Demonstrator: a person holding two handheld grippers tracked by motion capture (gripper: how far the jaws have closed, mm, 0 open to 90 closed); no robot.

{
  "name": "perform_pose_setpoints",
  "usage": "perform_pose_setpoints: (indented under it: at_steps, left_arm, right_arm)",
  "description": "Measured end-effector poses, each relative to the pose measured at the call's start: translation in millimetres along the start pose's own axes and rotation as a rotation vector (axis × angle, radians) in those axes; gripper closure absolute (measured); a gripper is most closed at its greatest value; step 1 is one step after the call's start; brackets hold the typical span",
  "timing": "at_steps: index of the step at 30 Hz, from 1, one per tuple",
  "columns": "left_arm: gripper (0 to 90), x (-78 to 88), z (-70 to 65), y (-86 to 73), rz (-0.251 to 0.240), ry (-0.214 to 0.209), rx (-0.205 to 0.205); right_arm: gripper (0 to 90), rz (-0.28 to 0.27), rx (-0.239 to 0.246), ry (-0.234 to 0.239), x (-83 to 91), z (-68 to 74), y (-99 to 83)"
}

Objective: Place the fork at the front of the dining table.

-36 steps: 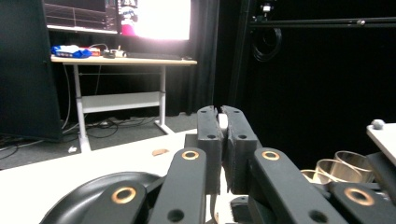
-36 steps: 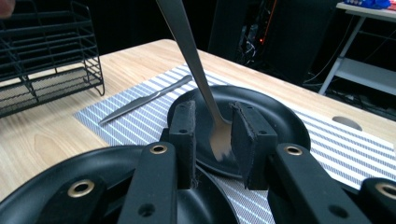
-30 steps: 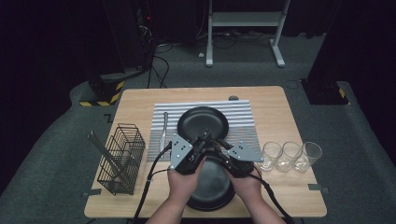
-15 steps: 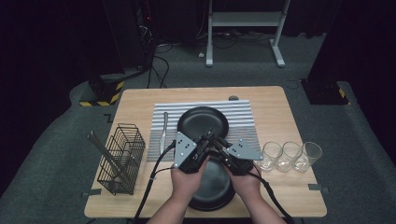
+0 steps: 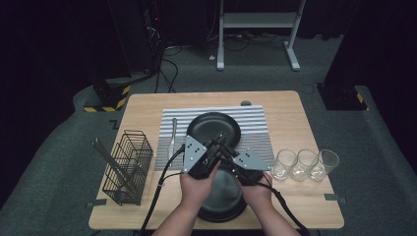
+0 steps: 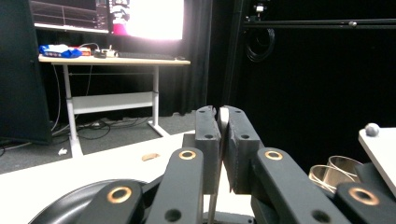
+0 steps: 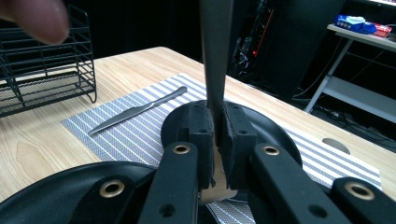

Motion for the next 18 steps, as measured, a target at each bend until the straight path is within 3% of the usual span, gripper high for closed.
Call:
perform_pose_setpoints:
  at_steps: [6,15,18]
  left_arm:
    - [80.8,3.8,6.4,-2.8,0.006,0.012,0.006]
    - [72.5,18.8,9.7,-6.1,-0.006,0.021,0.007]
    - [71.6,23.9,12.6,-11.7,0.008,0.03,0.006]
  right_arm:
    - [84.9,0.015,-0.038,0.016,-3.9,-0.2,-1.5]
    - [84.9,0.028,-0.049,0.015,-6.2,-2.0,-4.8]
    - [84.9,0.045,-0.081,0.021,-7.1,-6.1,-9.4]
Point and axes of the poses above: each handheld gripper's, and its own axes: x roughly backward along the jaws, y roughly out of its top, z roughly to its left, the point moved 10 cm from there along -x, roughly forward along the jaws, and after that the axes turned 12 degrees about -y, right-handed, at the moved point
